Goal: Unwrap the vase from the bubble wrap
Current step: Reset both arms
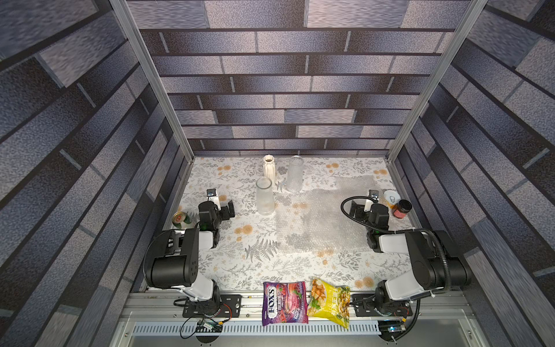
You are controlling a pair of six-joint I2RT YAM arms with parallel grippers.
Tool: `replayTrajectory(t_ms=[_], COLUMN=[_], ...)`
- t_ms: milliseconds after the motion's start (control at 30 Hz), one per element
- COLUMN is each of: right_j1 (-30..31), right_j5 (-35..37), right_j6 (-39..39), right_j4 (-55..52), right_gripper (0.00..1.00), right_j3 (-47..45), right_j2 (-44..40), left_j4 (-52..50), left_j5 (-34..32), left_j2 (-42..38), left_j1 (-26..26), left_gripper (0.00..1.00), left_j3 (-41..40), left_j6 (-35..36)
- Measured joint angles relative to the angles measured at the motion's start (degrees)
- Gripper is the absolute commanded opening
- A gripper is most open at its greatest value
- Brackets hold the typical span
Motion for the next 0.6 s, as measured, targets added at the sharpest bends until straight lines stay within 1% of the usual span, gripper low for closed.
replayTrajectory(t_ms=[200, 600], right_j1=[0.00, 0.00], right_j5=[-1.88, -2.99], right_j6=[-0.83, -1.27], right_j4=[-0.24, -0.46], right_gripper=[1.00, 1.00], right_j3=[0.00, 0.00], right_j2=[0.00, 0.00], left_j4=[0.13, 0.26], left_j5=[-4.94, -7.74], left_j2=[0.00, 0.00], left_j1=[-2.60, -3.13], left_gripper=[1.00, 1.00], left_j3=[0.00, 0.00], left_j6=[0.02, 0.04])
